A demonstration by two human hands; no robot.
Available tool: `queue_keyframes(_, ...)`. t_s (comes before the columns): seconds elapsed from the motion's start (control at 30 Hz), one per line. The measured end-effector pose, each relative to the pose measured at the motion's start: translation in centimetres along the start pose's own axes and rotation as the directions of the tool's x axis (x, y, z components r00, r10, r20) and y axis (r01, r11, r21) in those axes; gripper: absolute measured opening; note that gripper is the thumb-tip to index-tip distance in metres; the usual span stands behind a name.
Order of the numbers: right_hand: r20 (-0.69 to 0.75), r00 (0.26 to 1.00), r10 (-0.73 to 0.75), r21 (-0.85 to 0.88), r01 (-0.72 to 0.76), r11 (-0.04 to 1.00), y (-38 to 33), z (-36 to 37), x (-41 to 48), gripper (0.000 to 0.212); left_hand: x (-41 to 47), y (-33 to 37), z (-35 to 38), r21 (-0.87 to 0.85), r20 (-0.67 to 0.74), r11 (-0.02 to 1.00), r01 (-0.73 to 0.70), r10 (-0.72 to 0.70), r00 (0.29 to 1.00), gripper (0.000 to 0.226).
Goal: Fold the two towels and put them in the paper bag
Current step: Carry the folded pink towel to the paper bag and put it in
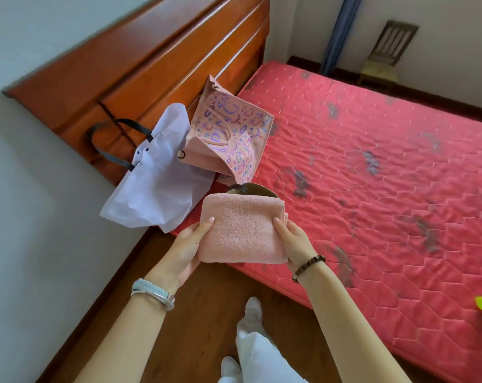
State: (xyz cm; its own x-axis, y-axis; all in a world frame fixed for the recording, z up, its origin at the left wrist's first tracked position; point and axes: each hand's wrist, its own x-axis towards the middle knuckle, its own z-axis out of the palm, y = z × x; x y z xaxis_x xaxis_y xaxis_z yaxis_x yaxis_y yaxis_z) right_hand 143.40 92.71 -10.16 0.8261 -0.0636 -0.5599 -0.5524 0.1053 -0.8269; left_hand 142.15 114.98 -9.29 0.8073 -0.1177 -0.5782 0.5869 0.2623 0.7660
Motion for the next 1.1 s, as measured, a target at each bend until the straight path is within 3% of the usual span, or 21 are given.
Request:
queue_keyframes(0.33,-0.051,0.997,-0.066,0.088,0.07,0.994,-6.2,-1.1,7.4,0.013,8.3,7.1,3.7,-0.008,0.028,1.0,-0.01,0.01,1.0,0.038)
queue_keyframes(0.53,-0.106,0.991,-0.082,0.059,0.089,0.994,-8.8,-2.6,10.6,0.024,12.8,9.2,5.5,-0.001,0.085,1.0,-0.001,0.001,0.996,0.031)
queue_keyframes(0.9,-0.251,0.967,-0.038,0.104,0.066,0.992,-10.6,-4.4,16.0,0.018,24.0,11.7,7.0,0.066,0.335,0.995,0.078,-0.096,0.937,0.047)
queue_keyframes(1.03,-0.311,0.95,-0.035,0.109,0.073,0.991,-10.7,-4.1,18.0,0.017,28.0,12.4,6.7,0.134,0.399,0.986,0.101,-0.147,0.905,0.04)
queue_keyframes(1.1,-0.328,0.945,-0.014,0.104,0.051,0.993,-10.5,-3.6,19.2,0.025,30.0,12.1,6.1,0.154,0.407,0.982,0.107,-0.162,0.899,0.058)
